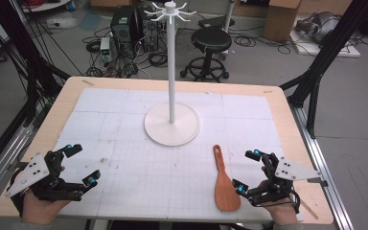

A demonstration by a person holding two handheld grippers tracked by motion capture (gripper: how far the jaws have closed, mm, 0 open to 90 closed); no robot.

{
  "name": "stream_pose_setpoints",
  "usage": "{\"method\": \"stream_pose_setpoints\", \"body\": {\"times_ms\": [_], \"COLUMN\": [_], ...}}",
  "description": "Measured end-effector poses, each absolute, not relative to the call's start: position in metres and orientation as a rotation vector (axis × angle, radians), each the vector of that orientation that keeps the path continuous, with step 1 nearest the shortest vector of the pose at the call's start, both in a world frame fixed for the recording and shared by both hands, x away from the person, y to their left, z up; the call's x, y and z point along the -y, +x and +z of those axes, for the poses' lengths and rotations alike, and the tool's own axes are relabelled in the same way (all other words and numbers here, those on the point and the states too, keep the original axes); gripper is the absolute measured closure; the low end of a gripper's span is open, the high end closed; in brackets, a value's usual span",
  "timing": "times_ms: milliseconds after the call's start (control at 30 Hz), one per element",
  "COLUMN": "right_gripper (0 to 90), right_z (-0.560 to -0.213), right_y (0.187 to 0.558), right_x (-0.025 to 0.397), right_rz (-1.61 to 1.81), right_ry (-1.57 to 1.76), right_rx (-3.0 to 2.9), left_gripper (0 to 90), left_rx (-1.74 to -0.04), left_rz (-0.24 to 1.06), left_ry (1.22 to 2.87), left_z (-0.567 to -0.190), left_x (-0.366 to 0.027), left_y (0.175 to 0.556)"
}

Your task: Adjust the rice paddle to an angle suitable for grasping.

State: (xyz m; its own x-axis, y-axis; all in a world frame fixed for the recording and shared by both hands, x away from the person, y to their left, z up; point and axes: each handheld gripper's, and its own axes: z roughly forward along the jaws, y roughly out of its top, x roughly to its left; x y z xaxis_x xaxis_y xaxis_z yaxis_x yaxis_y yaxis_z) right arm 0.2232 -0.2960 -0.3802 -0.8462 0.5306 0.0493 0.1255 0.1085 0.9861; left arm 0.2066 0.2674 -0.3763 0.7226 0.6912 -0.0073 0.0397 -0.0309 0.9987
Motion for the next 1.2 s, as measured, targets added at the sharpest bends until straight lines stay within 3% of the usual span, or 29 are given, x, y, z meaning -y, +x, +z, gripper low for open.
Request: {"method": "stream_pose_setpoints", "body": {"times_ms": [367, 467, 500, 533, 567, 600, 700, 733, 767, 800, 833, 867, 900, 933, 967, 1000, 1200], "right_gripper": [3.4, 14.8, 14.8, 22.9, 22.9, 33.8, 41.6, 49.8, 49.8, 59.8, 59.8, 70.6, 70.6, 82.0, 82.0, 89.3, 89.7], "right_z": [-0.3805, -0.3809, -0.3809, -0.3814, -0.3814, -0.3821, -0.3832, -0.3846, -0.3846, -0.3858, -0.3858, -0.3864, -0.3864, -0.3863, -0.3863, -0.3861, -0.3859], "right_y": [0.2237, 0.2229, 0.2229, 0.2219, 0.2219, 0.2214, 0.2211, 0.2205, 0.2205, 0.2193, 0.2193, 0.2173, 0.2173, 0.2158, 0.2158, 0.2141, 0.215], "right_x": [0.2924, 0.2917, 0.2917, 0.2922, 0.2922, 0.2932, 0.2947, 0.296, 0.296, 0.297, 0.297, 0.2979, 0.2979, 0.2989, 0.2989, 0.2997, 0.2995], "right_rz": [1.786, 1.766, 1.766, 1.754, 1.754, 1.757, 1.77, 1.782, 1.782, 1.795, 1.795, 1.803, 1.803, 1.795, 1.795, 1.786, 1.78], "right_ry": [0.655, 0.633, 0.633, 0.618, 0.618, 0.629, 0.622, 0.626, 0.626, 0.632, 0.632, 0.637, 0.637, 0.644, 0.644, 0.653, 0.695], "right_rx": [-2.096, -2.119, -2.119, -2.117, -2.117, -2.123, -2.116, -2.112, -2.112, -2.09, -2.09, -2.074, -2.074, -2.048, -2.048, -2.028, -2.044], "left_gripper": [1.7, 1.8, 1.8, 1.8, 1.8, 1.8, 1.8, 1.8, 1.8, 1.8, 1.8, 1.8, 1.8, 1.8, 1.8, 1.8, 1.8], "left_rx": [-0.638, -0.631, -0.631, -0.615, -0.615, -0.61, -0.612, -0.617, -0.617, -0.622, -0.622, -0.625, -0.625, -0.626, -0.626, -0.625, -0.625], "left_rz": [0.572, 0.584, 0.584, 0.596, 0.596, 0.593, 0.588, 0.588, 0.588, 0.588, 0.588, 0.585, 0.585, 0.585, 0.585, 0.585, 0.578], "left_ry": [1.525, 1.545, 1.545, 1.558, 1.558, 1.56, 1.564, 1.567, 1.567, 1.567, 1.567, 1.56, 1.56, 1.561, 1.561, 1.563, 1.569], "left_z": [-0.3778, -0.3775, -0.3775, -0.3769, -0.3769, -0.3766, -0.3771, -0.378, -0.378, -0.3784, -0.3784, -0.3786, -0.3786, -0.3786, -0.3786, -0.3786, -0.3793], "left_x": [-0.2701, -0.2686, -0.2686, -0.2665, -0.2665, -0.265, -0.2641, -0.2643, -0.2643, -0.265, -0.265, -0.2653, -0.2653, -0.2651, -0.2651, -0.265, -0.2637], "left_y": [0.2072, 0.2064, 0.2064, 0.2057, 0.2057, 0.2057, 0.206, 0.2064, 0.2064, 0.2067, 0.2067, 0.2067, 0.2067, 0.2067, 0.2067, 0.2068, 0.2071]}}
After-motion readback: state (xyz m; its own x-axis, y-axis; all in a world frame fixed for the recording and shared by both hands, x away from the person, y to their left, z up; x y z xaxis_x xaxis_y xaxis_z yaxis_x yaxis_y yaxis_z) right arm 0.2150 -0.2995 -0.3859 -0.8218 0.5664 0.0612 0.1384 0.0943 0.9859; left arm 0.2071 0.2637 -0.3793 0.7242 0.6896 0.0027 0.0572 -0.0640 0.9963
